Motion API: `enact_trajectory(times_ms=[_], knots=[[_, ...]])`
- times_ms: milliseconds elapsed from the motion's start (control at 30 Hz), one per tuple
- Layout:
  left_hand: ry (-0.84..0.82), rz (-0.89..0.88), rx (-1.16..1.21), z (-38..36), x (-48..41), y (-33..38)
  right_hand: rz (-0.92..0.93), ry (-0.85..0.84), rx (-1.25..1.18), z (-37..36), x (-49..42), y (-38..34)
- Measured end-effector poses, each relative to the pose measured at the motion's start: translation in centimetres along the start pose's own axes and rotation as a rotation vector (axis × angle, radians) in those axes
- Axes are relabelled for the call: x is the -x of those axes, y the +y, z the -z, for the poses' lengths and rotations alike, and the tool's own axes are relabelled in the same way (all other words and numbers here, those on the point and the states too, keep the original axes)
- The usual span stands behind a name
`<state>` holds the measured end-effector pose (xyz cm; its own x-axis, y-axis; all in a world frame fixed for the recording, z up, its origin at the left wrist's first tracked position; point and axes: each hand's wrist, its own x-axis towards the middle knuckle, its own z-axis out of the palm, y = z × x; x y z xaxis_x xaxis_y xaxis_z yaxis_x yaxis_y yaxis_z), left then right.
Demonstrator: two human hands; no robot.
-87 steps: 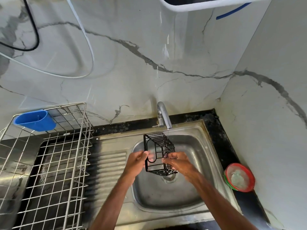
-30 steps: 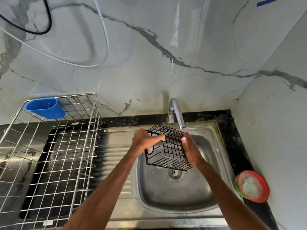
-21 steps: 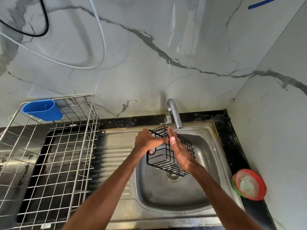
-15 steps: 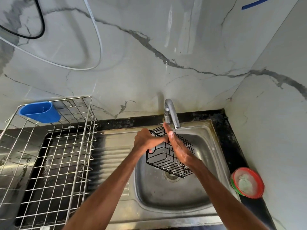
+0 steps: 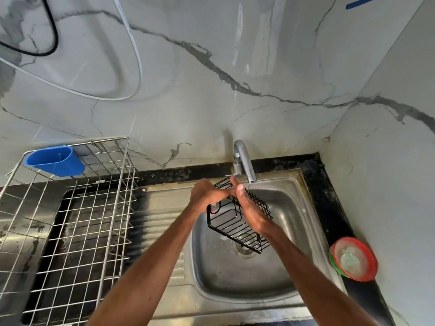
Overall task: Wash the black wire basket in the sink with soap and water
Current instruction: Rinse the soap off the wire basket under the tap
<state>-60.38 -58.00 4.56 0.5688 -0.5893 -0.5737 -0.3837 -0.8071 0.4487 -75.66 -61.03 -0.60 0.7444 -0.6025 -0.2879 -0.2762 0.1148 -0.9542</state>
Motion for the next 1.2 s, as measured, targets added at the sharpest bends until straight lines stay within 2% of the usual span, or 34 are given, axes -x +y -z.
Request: enact_trajectory(times_ms=[67,133,300,400,467,600,733,833,933,1000,1067,1133,1200], knots=[[-0.012,-0.003,0.022,0.2,-0.3,0.3,0.047,-0.032,-0.119,0.3,-0.1,-0.9],[-0.02,-0.001,0.048,0.4,-0.5,0.3,0.085,-0.002,-0.099,1.0,-0.4,-0.6],[-0.007,0.009,0.122,1.4,-0.6,0.1,-0.14,0.223,0.063,5.1,-0.4,4.0],[-0.01,0.002,0.116,1.9,-0.5,0.2,-0.184,0.27,0.04,6.4,0.0,6.2],[-0.007,-0.01,0.099,1.8,-0.4,0.2,-0.177,0.323,0.155,5.5,0.1,6.1],[-0.001,-0.027,0.063,1.1,-0.2,0.1,0.014,0.135,0.385,0.7,1.3,2.2],[0.001,0.024,0.088,1.3,0.0,-0.1,0.262,0.151,0.545,-2.5,2.7,-0.1],[-0.011,0.027,0.151,1.8,-0.1,-0.1,0.35,0.213,0.605,-2.0,3.6,1.4],[-0.033,0.048,0.198,2.4,-0.1,0.2,0.268,0.293,0.611,0.5,3.8,5.2],[-0.051,0.057,0.214,2.7,-0.2,0.7,0.09,0.325,0.55,2.6,3.6,7.1],[-0.047,0.051,0.191,2.7,-0.3,1.4,-0.065,0.267,0.563,3.3,3.4,6.8],[-0.043,0.049,0.166,2.5,-0.5,2.1,-0.061,0.227,0.575,2.4,3.1,4.8],[-0.078,0.056,0.133,2.3,-0.8,2.8,0.085,0.238,0.553,0.8,2.7,2.2]])
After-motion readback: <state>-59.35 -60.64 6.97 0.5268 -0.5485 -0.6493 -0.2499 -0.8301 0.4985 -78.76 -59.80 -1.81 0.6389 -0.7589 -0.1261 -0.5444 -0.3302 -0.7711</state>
